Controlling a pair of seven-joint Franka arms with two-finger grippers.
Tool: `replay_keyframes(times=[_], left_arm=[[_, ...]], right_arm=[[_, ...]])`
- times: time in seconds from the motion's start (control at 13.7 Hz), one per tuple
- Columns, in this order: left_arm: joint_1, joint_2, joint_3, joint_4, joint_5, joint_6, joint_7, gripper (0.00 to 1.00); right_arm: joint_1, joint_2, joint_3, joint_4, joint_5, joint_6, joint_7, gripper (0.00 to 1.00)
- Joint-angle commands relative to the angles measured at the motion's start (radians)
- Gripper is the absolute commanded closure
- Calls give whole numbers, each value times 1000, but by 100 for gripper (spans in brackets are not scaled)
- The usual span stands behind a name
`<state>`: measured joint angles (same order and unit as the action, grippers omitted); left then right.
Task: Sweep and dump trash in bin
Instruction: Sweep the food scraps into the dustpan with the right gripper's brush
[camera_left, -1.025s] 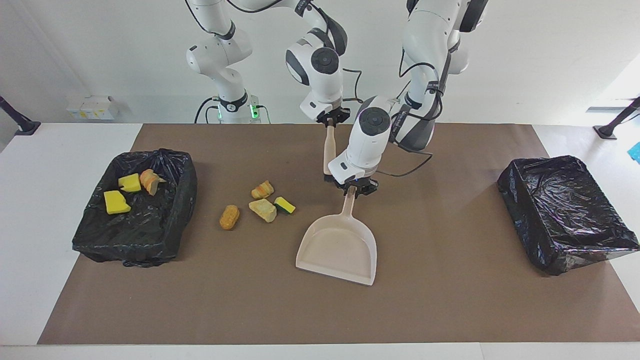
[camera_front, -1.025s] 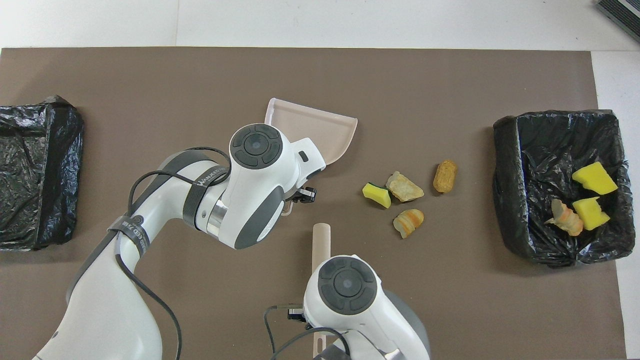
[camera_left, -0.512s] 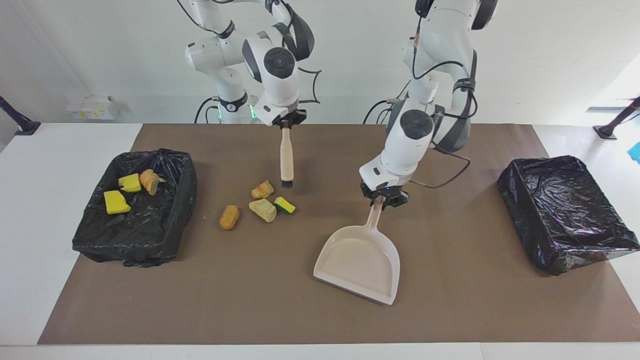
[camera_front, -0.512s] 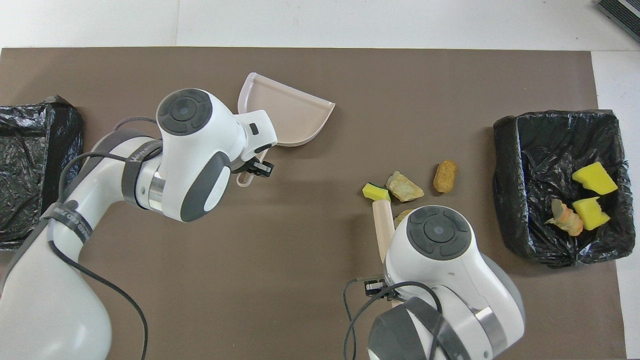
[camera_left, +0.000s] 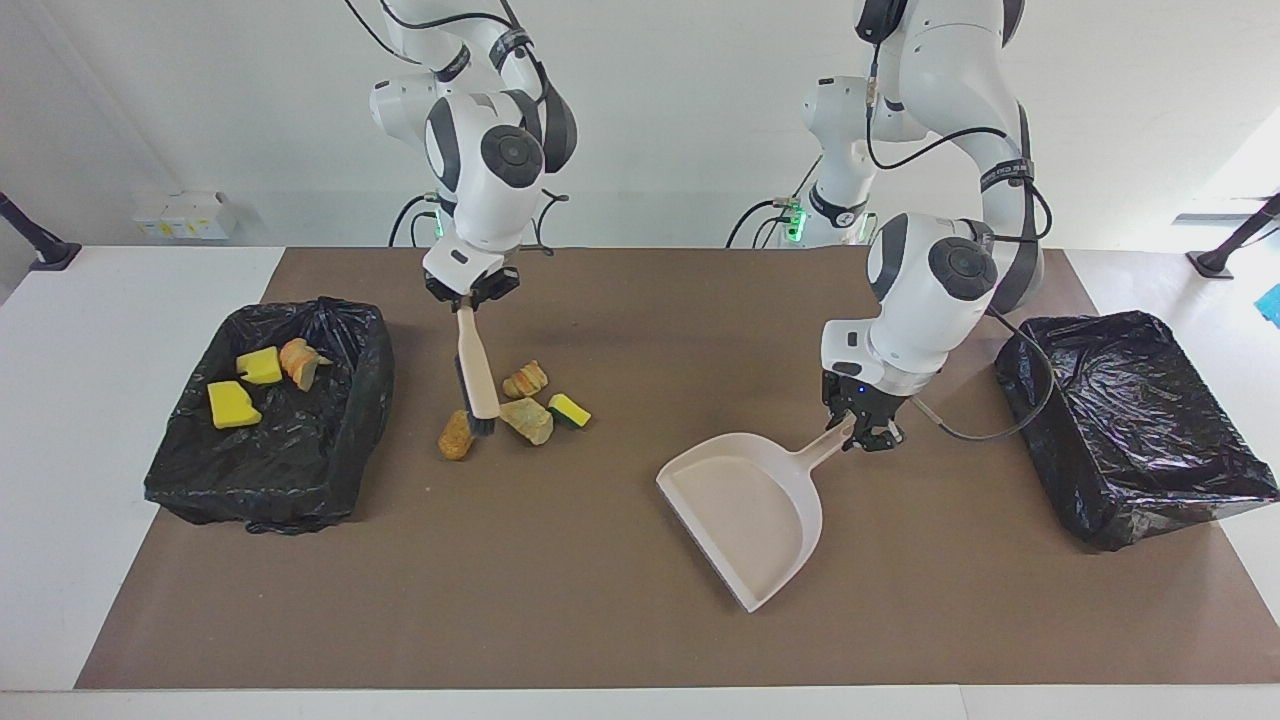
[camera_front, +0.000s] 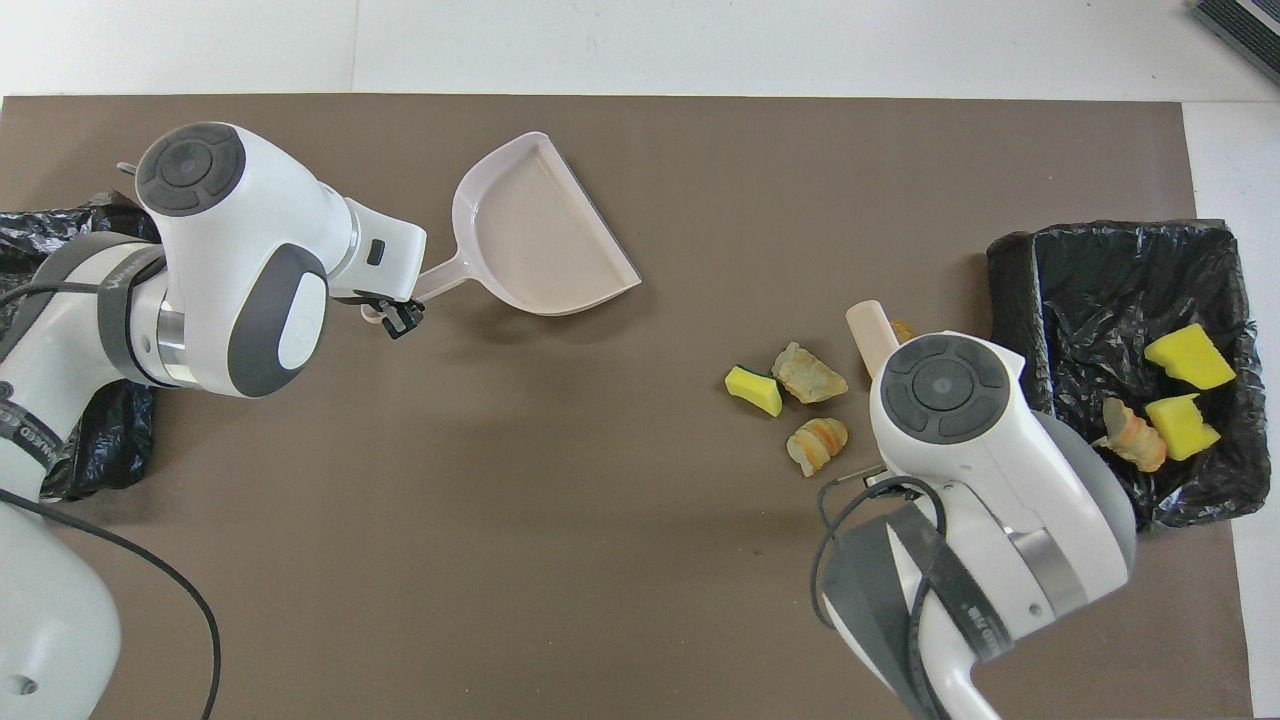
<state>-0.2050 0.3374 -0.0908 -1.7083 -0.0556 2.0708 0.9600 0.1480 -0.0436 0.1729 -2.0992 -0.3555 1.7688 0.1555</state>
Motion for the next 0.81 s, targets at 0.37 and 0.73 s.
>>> replay_keyframes(times=[0.37,0.73], left_arm=[[-92,-29,-4,-21,106,-78,153,100],[-180,-52,-6,-43,197,-87,123,100]], right_arm=[[-96,103,19,-27,-25,90,-4,100],[-68,99,20,-45,289,78,-11,100]])
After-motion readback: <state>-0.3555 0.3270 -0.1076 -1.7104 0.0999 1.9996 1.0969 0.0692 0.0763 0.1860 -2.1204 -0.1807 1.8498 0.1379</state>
